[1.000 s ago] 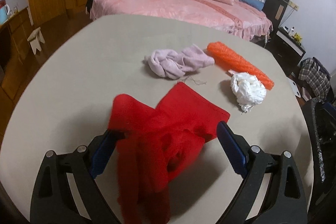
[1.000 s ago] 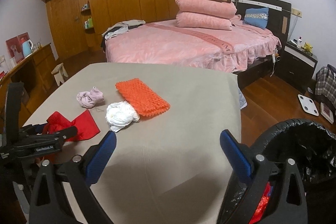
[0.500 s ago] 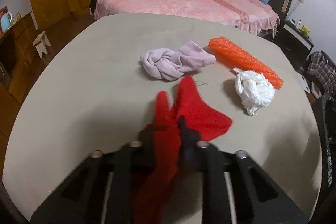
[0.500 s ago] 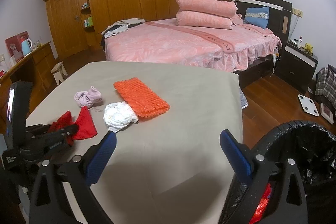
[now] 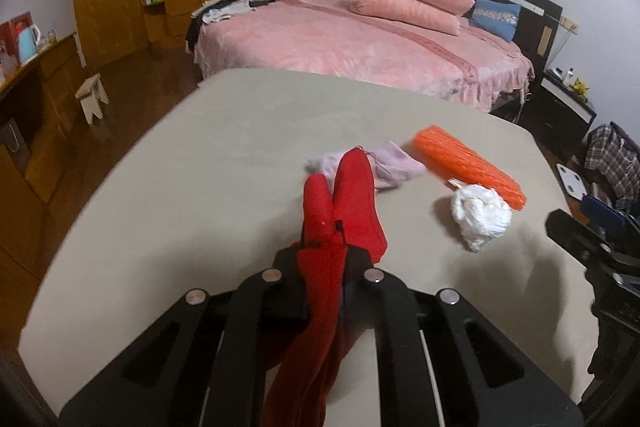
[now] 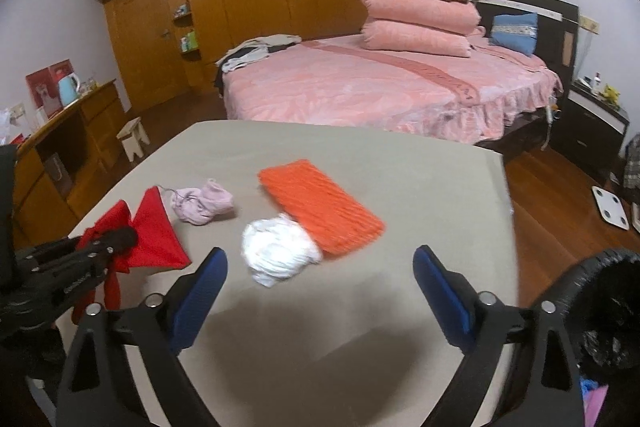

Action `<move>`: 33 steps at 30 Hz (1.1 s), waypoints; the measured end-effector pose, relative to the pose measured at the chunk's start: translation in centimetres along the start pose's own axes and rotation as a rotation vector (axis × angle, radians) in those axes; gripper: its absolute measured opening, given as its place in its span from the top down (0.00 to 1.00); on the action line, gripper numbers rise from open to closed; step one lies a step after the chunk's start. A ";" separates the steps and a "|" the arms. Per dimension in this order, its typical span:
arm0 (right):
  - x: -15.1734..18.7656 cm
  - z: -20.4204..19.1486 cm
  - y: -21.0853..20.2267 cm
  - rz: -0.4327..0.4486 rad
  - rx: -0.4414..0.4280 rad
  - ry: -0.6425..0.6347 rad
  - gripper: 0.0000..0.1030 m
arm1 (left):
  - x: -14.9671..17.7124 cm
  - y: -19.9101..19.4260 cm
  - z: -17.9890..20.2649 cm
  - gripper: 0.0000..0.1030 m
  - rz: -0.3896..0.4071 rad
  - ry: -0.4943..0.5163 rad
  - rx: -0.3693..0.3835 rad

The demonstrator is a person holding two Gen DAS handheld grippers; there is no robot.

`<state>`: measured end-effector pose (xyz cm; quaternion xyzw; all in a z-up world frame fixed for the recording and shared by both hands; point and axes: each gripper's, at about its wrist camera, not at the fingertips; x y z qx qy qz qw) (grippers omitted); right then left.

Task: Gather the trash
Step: 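Move the left tool back to the table, grasp the red cloth and lift it, then grasp the white tissue ball with the right tool while the left tool holds the red cloth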

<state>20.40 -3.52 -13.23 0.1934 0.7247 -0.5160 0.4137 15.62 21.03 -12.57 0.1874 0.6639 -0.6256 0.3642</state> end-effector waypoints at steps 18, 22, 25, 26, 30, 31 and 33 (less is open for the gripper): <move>0.6 -3.7 6.2 -0.136 -0.002 -0.049 0.40 | -0.2 -1.0 -2.2 0.92 0.015 -0.025 -0.013; 0.4 -3.4 5.7 -0.127 -0.010 -0.054 0.56 | 0.0 -1.2 -2.1 0.92 0.019 -0.020 -0.007; 0.3 -3.0 4.6 -0.114 -0.037 -0.047 0.57 | 0.0 -1.6 -1.8 0.92 0.024 -0.014 -0.001; 0.3 -2.8 3.9 -0.107 -0.049 -0.035 0.57 | 0.0 -1.7 -1.6 0.92 0.025 -0.011 0.001; 0.4 -2.5 1.6 -0.090 -0.093 -0.024 0.57 | 0.4 -2.3 -0.9 0.92 0.022 0.000 0.016; 0.6 -2.5 1.0 -0.090 -0.102 -0.024 0.57 | 0.5 -2.3 -0.8 0.92 0.020 0.002 0.020; 1.1 -2.5 0.1 -0.088 -0.104 -0.033 0.57 | 0.9 -2.3 -0.3 0.92 0.014 0.011 0.027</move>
Point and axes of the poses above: each gripper's, at about its wrist camera, not at the fingertips, and y roughly the way its jaws point, z to its right, x to its underside, and after that the axes turned 1 degree about z, right-handed
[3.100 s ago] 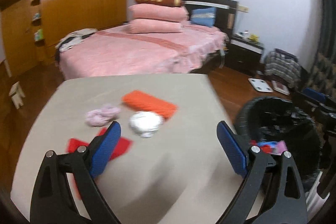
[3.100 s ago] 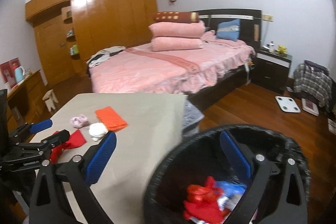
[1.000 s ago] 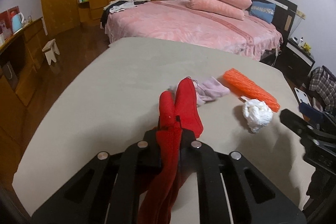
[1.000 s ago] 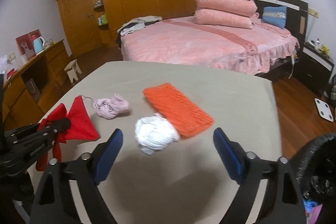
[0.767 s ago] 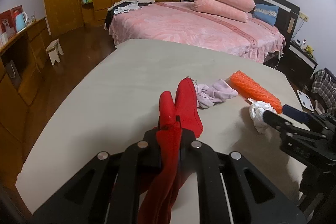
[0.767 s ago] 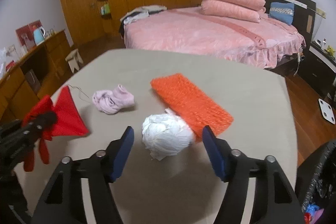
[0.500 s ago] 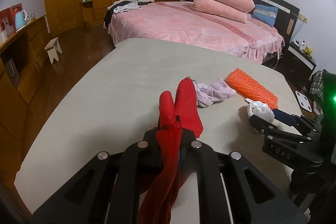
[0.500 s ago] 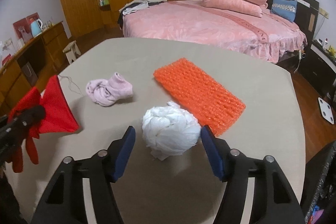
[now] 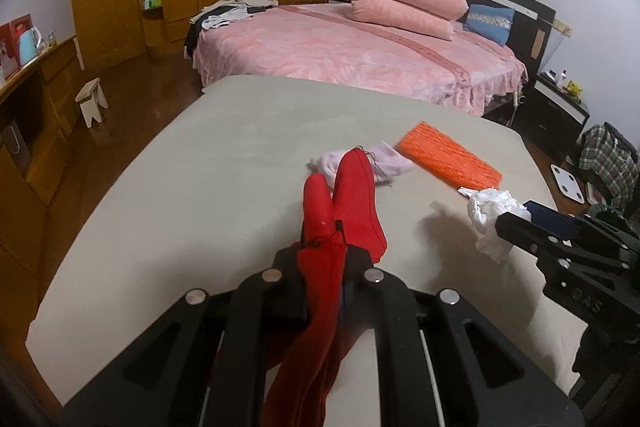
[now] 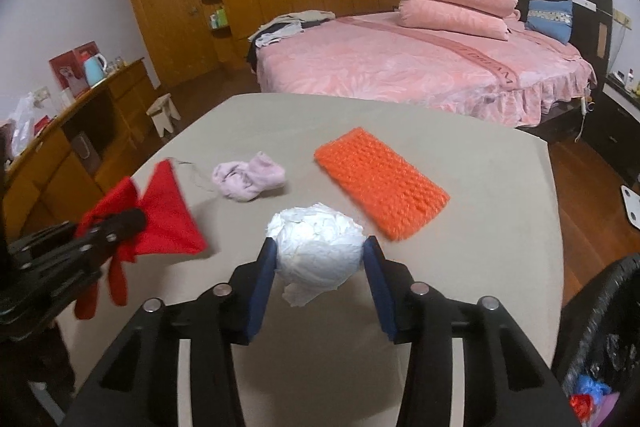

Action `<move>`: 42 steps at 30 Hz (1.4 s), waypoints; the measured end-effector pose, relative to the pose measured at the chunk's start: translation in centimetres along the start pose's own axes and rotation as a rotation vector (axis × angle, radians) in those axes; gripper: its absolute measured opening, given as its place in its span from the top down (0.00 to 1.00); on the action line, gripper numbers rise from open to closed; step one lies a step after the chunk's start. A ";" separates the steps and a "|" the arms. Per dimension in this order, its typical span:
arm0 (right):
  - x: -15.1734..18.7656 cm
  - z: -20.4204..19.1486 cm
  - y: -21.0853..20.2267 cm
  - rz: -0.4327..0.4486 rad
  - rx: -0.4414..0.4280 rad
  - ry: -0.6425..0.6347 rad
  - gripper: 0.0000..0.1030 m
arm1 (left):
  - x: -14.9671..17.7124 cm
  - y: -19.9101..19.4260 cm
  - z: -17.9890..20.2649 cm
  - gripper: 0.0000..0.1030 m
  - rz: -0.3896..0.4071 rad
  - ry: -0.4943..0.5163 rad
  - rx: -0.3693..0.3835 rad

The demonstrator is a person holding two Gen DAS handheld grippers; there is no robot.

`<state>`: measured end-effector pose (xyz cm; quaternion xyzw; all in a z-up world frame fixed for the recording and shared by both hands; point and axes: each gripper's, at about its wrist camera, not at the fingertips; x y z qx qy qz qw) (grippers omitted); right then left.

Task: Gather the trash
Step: 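Grasp the white tissue ball with the right tool while the left tool holds the red cloth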

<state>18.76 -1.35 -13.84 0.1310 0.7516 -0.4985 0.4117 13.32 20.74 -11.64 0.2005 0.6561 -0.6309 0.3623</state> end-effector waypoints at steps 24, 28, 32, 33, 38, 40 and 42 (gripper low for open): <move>2.5 0.9 2.0 -0.095 0.055 0.013 0.33 | 2.5 1.8 -0.2 0.92 -0.067 -0.002 -0.012; 3.0 1.0 1.9 -0.101 0.054 0.016 0.43 | 2.8 1.9 0.1 0.91 -0.077 -0.001 -0.012; 2.8 0.9 1.6 -0.099 0.038 0.006 0.53 | 2.7 1.6 0.1 0.91 -0.072 0.003 -0.008; 2.7 0.8 1.4 -0.093 0.035 0.004 0.54 | 2.5 1.5 0.2 0.92 -0.068 0.005 -0.006; 1.5 0.7 -0.5 -0.040 0.029 -0.002 0.54 | 1.8 0.2 0.9 0.91 -0.037 0.013 0.011; 0.9 0.8 -1.8 -0.009 0.029 0.002 0.54 | 1.3 -0.4 1.5 0.92 -0.023 0.023 0.020; 0.4 0.9 -2.9 0.017 0.029 0.002 0.54 | 0.9 -1.2 2.3 0.92 -0.007 0.033 0.036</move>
Point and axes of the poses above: each gripper's, at about its wrist camera, not at the fingertips, and y roughly the way its jaws point, z to its right, x to its underside, and after that the axes turned 1 degree about z, right-handed
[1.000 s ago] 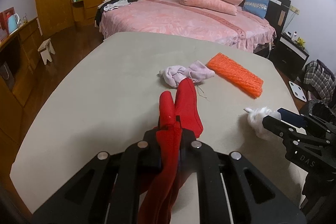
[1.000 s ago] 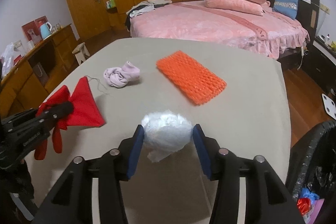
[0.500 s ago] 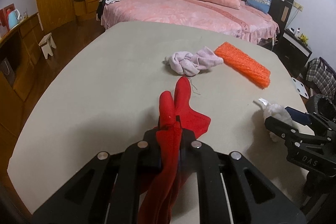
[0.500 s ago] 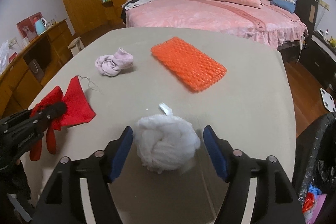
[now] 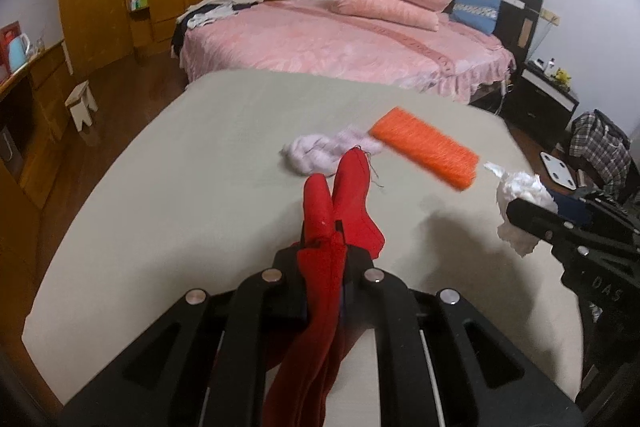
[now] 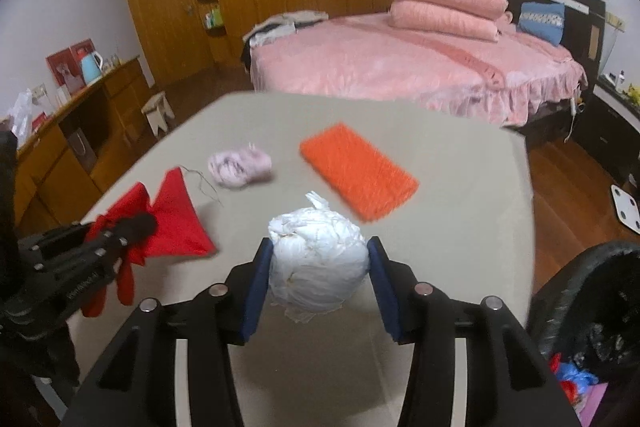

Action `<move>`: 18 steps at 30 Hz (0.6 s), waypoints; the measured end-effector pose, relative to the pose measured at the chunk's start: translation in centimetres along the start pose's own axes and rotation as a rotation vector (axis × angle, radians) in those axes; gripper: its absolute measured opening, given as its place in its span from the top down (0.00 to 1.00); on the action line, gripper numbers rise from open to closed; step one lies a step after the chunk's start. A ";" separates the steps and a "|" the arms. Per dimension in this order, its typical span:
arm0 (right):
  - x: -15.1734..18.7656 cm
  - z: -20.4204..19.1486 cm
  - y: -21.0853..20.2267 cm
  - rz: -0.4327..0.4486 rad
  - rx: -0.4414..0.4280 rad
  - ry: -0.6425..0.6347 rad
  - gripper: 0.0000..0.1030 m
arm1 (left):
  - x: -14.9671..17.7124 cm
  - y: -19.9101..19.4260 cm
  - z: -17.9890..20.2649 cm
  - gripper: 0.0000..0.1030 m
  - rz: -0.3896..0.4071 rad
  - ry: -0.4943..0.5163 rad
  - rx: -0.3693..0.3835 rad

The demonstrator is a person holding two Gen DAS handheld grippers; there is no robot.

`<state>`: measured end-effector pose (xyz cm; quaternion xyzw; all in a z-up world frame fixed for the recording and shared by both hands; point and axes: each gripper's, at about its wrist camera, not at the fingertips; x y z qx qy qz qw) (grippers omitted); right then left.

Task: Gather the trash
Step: 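Grasp the white tissue ball with the right tool while the left tool holds the red cloth, then carry the red cloth and white tissue ball with both tools over the bin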

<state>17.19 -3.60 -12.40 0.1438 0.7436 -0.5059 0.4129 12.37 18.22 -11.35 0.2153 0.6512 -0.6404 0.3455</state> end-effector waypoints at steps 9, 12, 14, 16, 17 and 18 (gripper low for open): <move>-1.8 2.4 -6.6 0.121 0.019 0.033 0.54 | -1.8 -3.4 5.5 0.91 0.066 0.065 0.095; -2.0 3.6 -8.7 0.145 0.042 0.043 0.54 | -2.1 -4.2 7.5 0.91 0.078 0.080 0.133; -2.0 4.5 -10.3 0.163 0.061 0.050 0.54 | -2.3 -4.8 9.1 0.91 0.090 0.095 0.159; -1.9 5.4 -11.7 0.178 0.079 0.056 0.54 | -2.5 -5.3 10.4 0.91 0.099 0.102 0.185; -1.8 5.9 -12.6 0.189 0.089 0.061 0.54 | -2.7 -5.5 11.0 0.91 0.102 0.105 0.195; -1.6 6.4 -13.4 0.199 0.100 0.064 0.54 | -2.7 -5.8 11.8 0.91 0.107 0.114 0.208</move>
Point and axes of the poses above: each gripper's, at about its wrist camera, not at the fingertips, and y roughly the way its jaws point, z to its right, x to its underside, and after that the axes turned 1 degree about z, right-handed
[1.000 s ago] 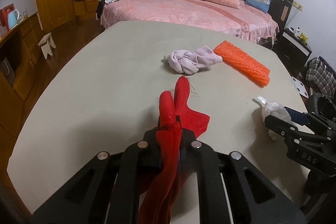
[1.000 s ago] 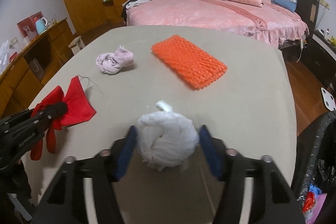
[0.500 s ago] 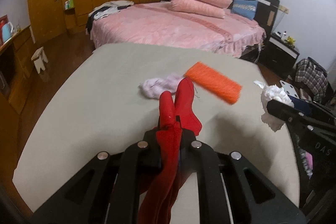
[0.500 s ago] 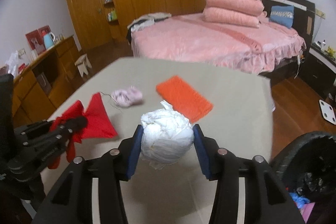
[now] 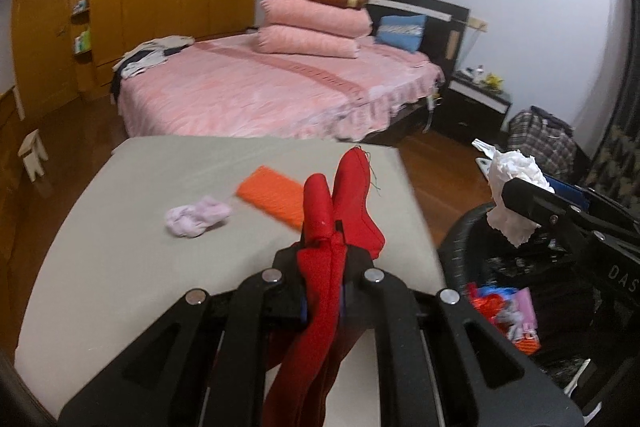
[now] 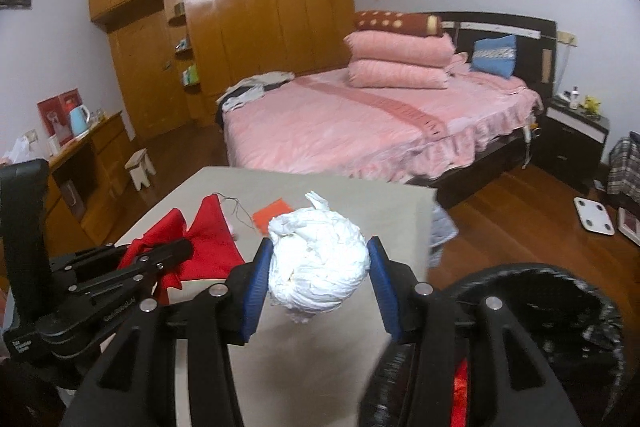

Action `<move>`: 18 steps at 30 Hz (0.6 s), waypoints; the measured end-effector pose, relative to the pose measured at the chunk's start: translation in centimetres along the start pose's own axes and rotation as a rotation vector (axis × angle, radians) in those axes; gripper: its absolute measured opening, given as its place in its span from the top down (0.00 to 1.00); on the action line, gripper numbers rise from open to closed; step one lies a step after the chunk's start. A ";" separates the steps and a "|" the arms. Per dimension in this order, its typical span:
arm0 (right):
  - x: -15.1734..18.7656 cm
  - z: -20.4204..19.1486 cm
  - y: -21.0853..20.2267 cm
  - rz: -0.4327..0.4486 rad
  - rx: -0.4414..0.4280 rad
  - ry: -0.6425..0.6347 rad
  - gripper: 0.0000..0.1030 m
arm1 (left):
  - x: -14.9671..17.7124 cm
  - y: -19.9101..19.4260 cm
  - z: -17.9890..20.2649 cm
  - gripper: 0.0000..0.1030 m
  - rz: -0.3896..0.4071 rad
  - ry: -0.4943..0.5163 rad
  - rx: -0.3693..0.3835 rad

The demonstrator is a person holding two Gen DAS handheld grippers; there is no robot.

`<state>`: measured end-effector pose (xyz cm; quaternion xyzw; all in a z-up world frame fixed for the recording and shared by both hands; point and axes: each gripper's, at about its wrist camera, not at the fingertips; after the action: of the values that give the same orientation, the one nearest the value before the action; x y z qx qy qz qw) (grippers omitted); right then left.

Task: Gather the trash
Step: 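Carry the red cloth and white tissue ball with both tools over the bin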

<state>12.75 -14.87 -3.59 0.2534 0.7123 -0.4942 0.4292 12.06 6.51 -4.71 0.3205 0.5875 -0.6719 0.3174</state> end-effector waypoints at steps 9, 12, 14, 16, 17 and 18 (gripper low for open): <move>0.3 4.9 -5.4 0.055 0.107 0.028 0.54 | 0.0 -0.1 7.1 0.91 0.009 0.091 0.118; 0.7 6.6 -6.9 0.062 0.148 0.042 0.54 | 0.1 0.0 9.3 0.92 0.005 0.118 0.164; 1.0 7.9 -7.9 0.067 0.178 0.053 0.54 | 0.2 0.1 10.8 0.91 0.006 0.137 0.191; 1.4 9.1 -8.7 0.069 0.208 0.066 0.54 | 0.4 0.3 12.5 0.91 0.004 0.161 0.222; 1.7 9.7 -9.2 0.069 0.224 0.077 0.54 | 0.5 0.4 13.3 0.91 0.003 0.173 0.236; 2.0 10.2 -9.5 0.069 0.232 0.083 0.54 | 0.5 0.5 13.7 0.91 0.002 0.180 0.247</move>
<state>7.99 -28.03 -2.13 0.3460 0.6583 -0.5473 0.3838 11.41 -7.15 -3.99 0.4167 0.5261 -0.7073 0.2221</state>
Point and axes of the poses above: each gripper's, at about its wrist camera, not at the fingertips, and y roughly the way its jaws point, z to its right, x to its underside, and after that the axes turned 1 degree about z, right-handed
